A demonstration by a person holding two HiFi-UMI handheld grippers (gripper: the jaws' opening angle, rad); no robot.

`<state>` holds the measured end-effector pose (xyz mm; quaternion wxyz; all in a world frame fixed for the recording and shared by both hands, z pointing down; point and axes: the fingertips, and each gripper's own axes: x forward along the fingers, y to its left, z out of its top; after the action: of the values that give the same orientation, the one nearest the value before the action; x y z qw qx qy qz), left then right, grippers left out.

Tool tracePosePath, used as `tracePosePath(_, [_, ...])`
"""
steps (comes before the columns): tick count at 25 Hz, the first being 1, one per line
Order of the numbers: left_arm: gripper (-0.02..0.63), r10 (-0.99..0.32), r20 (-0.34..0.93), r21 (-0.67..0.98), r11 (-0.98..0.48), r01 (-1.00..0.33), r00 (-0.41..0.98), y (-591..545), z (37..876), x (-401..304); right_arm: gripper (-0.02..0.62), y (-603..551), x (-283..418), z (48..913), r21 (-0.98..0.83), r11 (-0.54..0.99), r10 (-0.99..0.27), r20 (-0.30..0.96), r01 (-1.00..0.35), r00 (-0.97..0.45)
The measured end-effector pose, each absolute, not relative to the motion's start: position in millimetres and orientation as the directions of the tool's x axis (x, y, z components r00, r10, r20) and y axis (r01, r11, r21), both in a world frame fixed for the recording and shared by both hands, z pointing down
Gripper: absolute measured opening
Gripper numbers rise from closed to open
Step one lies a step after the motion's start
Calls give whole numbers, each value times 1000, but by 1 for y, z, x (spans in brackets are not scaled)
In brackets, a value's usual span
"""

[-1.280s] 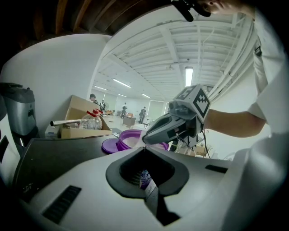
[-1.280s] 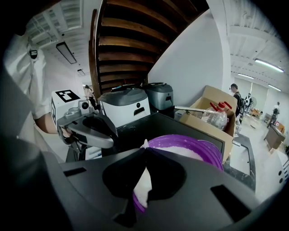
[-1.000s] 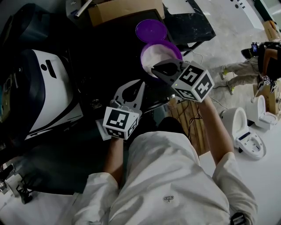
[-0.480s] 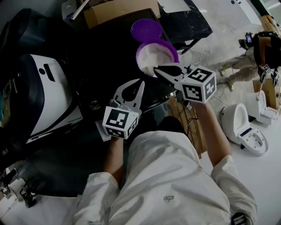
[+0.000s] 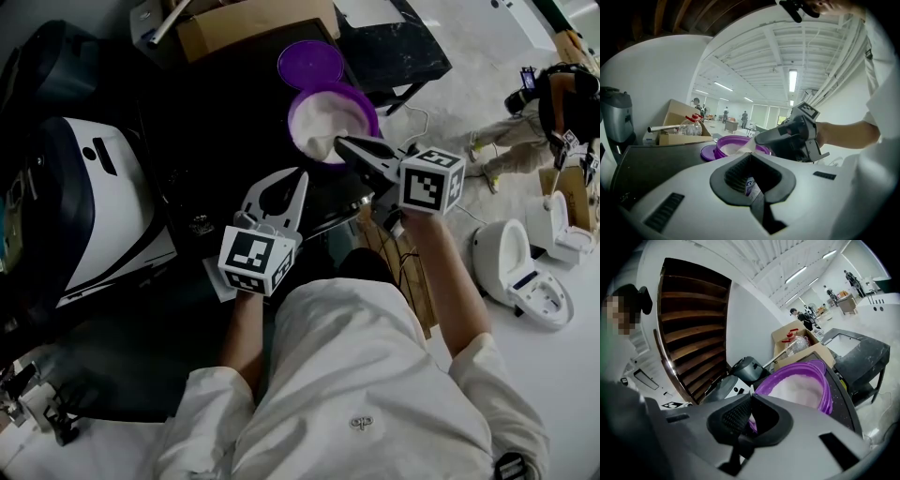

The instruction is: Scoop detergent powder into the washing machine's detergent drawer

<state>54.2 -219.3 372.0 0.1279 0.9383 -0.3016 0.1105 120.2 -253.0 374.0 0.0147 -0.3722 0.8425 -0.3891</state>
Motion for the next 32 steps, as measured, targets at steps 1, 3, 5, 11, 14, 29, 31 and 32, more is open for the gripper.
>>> tracePosePath(1, [20, -537, 283, 173, -786, -593, 794, -219, 372, 55, 9, -254, 122, 373, -683, 407, -649, 251, -606, -718])
tracePosePath(3, [20, -539, 281, 171, -786, -594, 794, -218, 371, 56, 9, -255, 126, 369, -708, 387, -670, 224, -590, -708])
tracePosePath(5, [20, -542, 280, 169, -785, -597, 792, -218, 370, 56, 9, -258, 132, 363, -722, 377, -692, 197, -581, -694])
tracePosePath(11, [20, -552, 280, 161, -780, -605, 786, -217, 368, 54, 9, -261, 153, 361, -807, 295, -759, 128, -512, -638])
tracePosePath(14, [19, -552, 278, 162, -780, -605, 786, -216, 367, 57, 9, -260, 162, 358, -834, 278, -781, 92, -477, -617])
tracePosePath(29, [19, -552, 274, 126, -791, -598, 787, -187, 351, 77, 9, -233, 200, 336, -932, 248, -849, -78, -263, -522])
tracePosePath(31, [18, -552, 272, 125, -792, -597, 788, -180, 349, 80, 9, -225, 203, 333, -937, 257, -850, -101, -239, -517])
tracePosePath(32, [20, -551, 271, 124, -793, -597, 789, -177, 348, 81, 9, -221, 205, 331, -937, 262, -850, -111, -230, -515])
